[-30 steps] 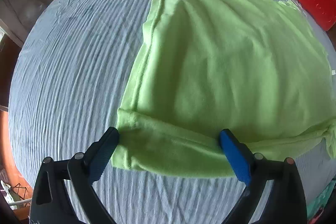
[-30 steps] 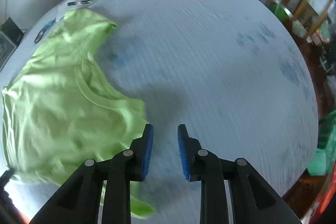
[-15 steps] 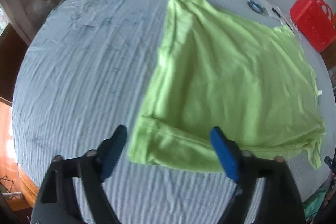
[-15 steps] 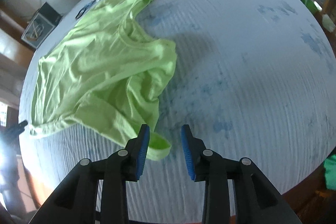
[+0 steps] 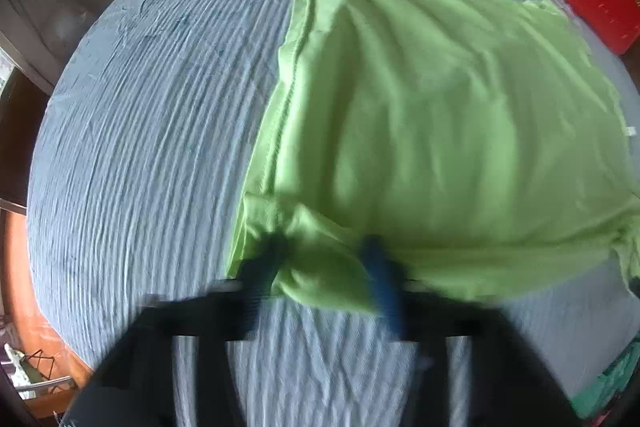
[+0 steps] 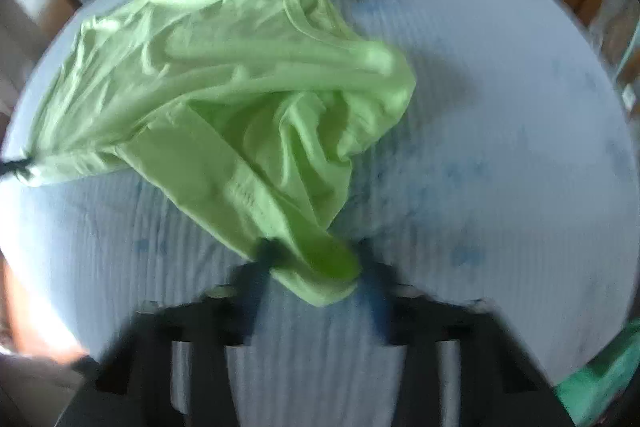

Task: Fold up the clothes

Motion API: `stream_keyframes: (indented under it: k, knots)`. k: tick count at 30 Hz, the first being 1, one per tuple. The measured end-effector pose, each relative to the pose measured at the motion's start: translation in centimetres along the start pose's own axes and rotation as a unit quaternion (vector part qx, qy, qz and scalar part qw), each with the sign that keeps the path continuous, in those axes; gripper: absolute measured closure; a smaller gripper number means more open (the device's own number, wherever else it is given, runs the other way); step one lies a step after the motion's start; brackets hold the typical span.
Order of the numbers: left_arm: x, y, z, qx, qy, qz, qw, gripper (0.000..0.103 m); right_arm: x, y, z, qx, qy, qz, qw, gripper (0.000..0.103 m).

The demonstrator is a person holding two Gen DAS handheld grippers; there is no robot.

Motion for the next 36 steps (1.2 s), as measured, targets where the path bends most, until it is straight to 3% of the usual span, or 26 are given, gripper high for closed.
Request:
stream_keyframes:
  k: [2, 10, 13, 19, 22, 27, 28, 30, 31, 32, 36]
  knots:
    - [0.2, -0.8, 0.9, 0.01, 0.001, -0.008, 0.9999, 0.095, -0.1, -0.3, 1.1, 0.008, 0.012, 0.002, 1.0, 0.097]
    - [0.4, -4.5, 4.8, 0.007, -0.019, -0.027, 0.9994, 0.096, 1.0, -4.0, 6.7, 0.004, 0.048, 0.031, 0.998, 0.097]
    - [0.4, -4.2, 5.5, 0.013, -0.016, -0.029, 0.9994, 0.096, 0.6, -2.9, 8.0, 0.02, 0.046, 0.039, 0.998, 0.097]
    - [-0.2, 0.0, 6.7, 0.034, -0.012, -0.042, 0.9985, 0.096, 0.3, 3.8, 9.4, 0.081, 0.015, 0.071, 0.994, 0.097]
    - [-0.3, 3.3, 6.5, 0.042, -0.008, -0.049, 0.9979, 0.096, 0.3, 8.4, 8.7, 0.095, 0.0, 0.084, 0.992, 0.097]
    - [-1.2, 6.3, 6.1, 0.035, -0.045, -0.021, 0.9982, 0.096, 0.7, 14.1, 6.1, 0.083, -0.011, 0.076, 0.994, 0.097]
    - [-1.4, 6.3, 5.9, 0.027, -0.053, -0.016, 0.9981, 0.091, 0.7, 14.2, 5.6, 0.078, -0.008, 0.072, 0.994, 0.097]
    - [-1.9, 5.1, 5.6, 0.019, -0.051, -0.011, 0.9985, 0.052, 0.8, 14.2, 4.5, 0.064, -0.003, 0.065, 0.996, 0.097]
    - [-2.2, 4.5, 5.4, 0.015, -0.05, -0.008, 0.9986, 0.02, 0.9, 14.0, 3.7, 0.055, -0.001, 0.06, 0.997, 0.097]
    - [-2.5, 3.9, 5.3, 0.011, -0.048, -0.006, 0.9988, 0.01, 1.0, 13.8, 3.2, 0.049, 0.002, 0.056, 0.997, 0.097]
    - [-2.9, 0.3, 4.2, -0.006, -0.042, -0.001, 0.9991, 0.01, 1.5, 12.9, 1.9, 0.032, 0.02, 0.037, 0.999, 0.097]
Point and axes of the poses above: each gripper's, at about its wrist camera, not at the fingertips, and z roughly against the way its jaws point, x to its right, y to its top, the point moved 4 cm from there along -z, roughly the way its jaws point, and after that the axes turned 10 degrees about -y, right-handed, at the moved point
